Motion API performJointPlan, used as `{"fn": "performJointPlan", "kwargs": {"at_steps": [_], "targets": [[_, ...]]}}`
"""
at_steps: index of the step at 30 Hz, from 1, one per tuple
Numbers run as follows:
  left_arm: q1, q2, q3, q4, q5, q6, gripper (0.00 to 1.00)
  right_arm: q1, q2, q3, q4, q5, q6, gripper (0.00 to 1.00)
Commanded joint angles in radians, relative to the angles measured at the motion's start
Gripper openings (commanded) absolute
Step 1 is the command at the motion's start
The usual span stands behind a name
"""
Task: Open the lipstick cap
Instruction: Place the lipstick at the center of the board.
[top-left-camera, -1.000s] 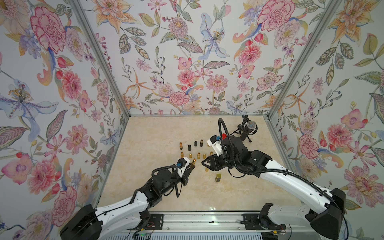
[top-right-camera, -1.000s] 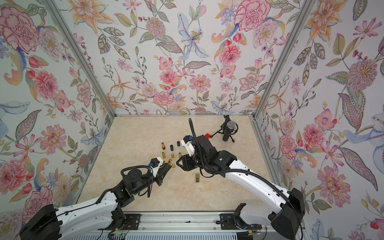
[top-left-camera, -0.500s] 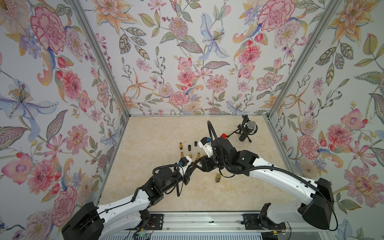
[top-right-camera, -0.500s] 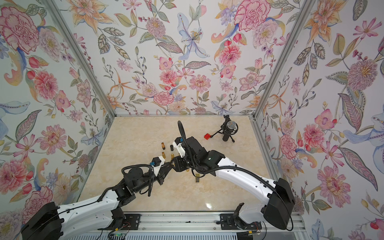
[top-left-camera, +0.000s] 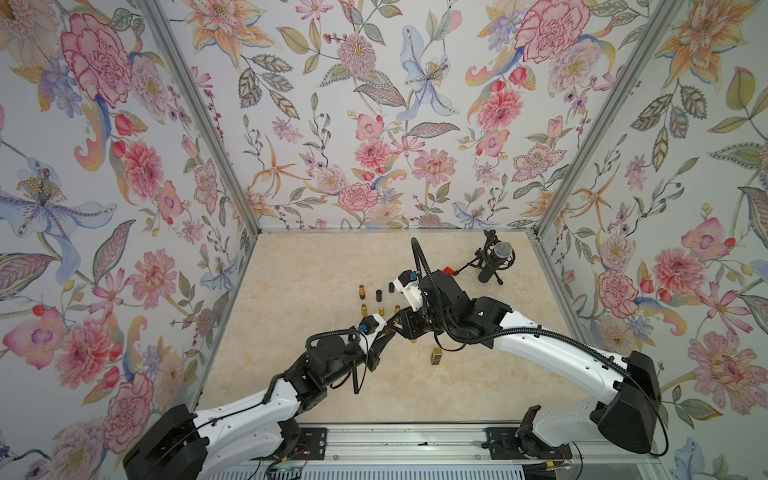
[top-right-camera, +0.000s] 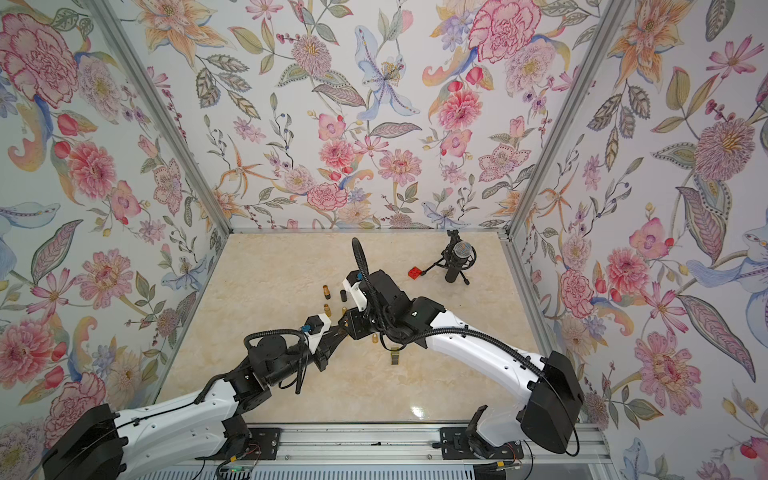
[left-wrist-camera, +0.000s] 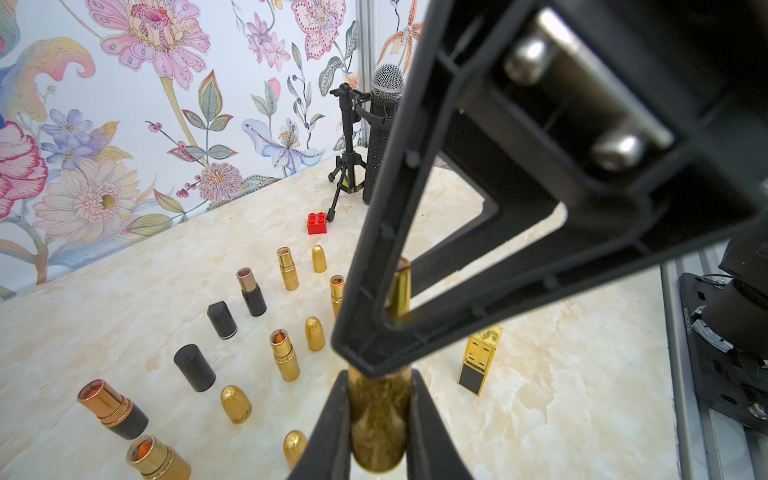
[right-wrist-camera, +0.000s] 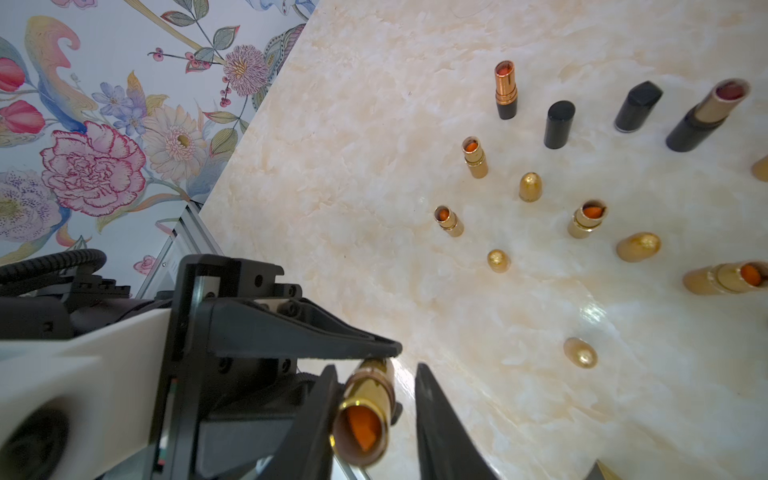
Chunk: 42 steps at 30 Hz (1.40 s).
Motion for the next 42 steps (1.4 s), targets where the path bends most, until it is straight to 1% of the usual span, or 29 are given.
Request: {"fn": "performJointPlan", "kwargs": {"at_steps": [1,8,15,20,21,22,23,24,26,27,28,29,30,32,33,35,36,38,42], "targets": [[-0.006,-0.007,0.032,-0.014,0.013,0.015,0.08,0.007,0.007,0.038,0.009,0.008,-0.023,0.32],[-0.005,-0.008,0.032,-0.020,0.009,0.018,0.08,0.007,0.010,0.032,0.009,-0.003,-0.019,0.25],[-0.005,-0.008,0.035,-0.020,0.004,0.017,0.08,0.006,0.003,0.023,0.009,-0.004,-0.018,0.22],[-0.005,-0.008,0.036,-0.020,-0.006,0.016,0.12,0.007,0.004,0.027,0.009,0.001,-0.017,0.21],[-0.006,-0.007,0.036,-0.023,-0.008,0.016,0.15,0.006,0.004,0.026,0.009,0.000,-0.017,0.21],[-0.006,-0.009,0.036,-0.026,-0.011,0.016,0.21,0.007,0.003,0.027,0.009,0.002,-0.016,0.21],[-0.005,-0.010,0.038,-0.028,-0.016,0.014,0.36,0.005,0.003,0.025,0.010,0.009,-0.015,0.21],[-0.005,-0.012,0.038,-0.032,-0.022,0.012,0.42,0.003,0.001,0.024,0.009,0.013,-0.014,0.21],[-0.005,-0.018,0.036,-0.044,-0.025,0.010,0.44,-0.004,0.003,0.024,0.009,0.016,-0.014,0.21],[-0.006,-0.022,0.034,-0.050,-0.030,0.006,0.47,-0.009,0.004,0.023,0.009,0.020,-0.012,0.21],[-0.005,-0.028,0.030,-0.059,-0.034,-0.002,0.53,-0.016,0.008,0.021,0.009,0.025,-0.009,0.22],[-0.006,-0.037,0.025,-0.068,-0.037,-0.009,0.62,-0.022,0.014,0.018,0.007,0.034,-0.003,0.22],[-0.006,-0.047,0.019,-0.077,-0.039,-0.018,0.67,-0.029,0.019,0.016,0.005,0.045,0.003,0.22],[-0.006,-0.078,0.006,-0.102,-0.048,-0.043,0.69,-0.039,0.033,0.015,-0.009,0.080,0.007,0.22],[-0.005,-0.093,-0.001,-0.113,-0.058,-0.056,0.74,-0.041,0.042,0.019,-0.018,0.105,0.004,0.22],[-0.006,-0.133,-0.012,-0.151,-0.083,-0.089,0.87,-0.041,0.067,0.021,-0.032,0.157,-0.008,0.22],[-0.006,-0.150,-0.012,-0.173,-0.089,-0.098,0.89,-0.041,0.079,0.025,-0.036,0.181,-0.016,0.21],[-0.005,-0.190,-0.007,-0.247,-0.121,-0.123,0.98,-0.036,0.109,0.024,-0.039,0.231,-0.031,0.21],[-0.005,-0.264,0.005,-0.360,-0.180,-0.160,0.99,-0.030,0.179,0.021,-0.038,0.305,-0.046,0.21]]}}
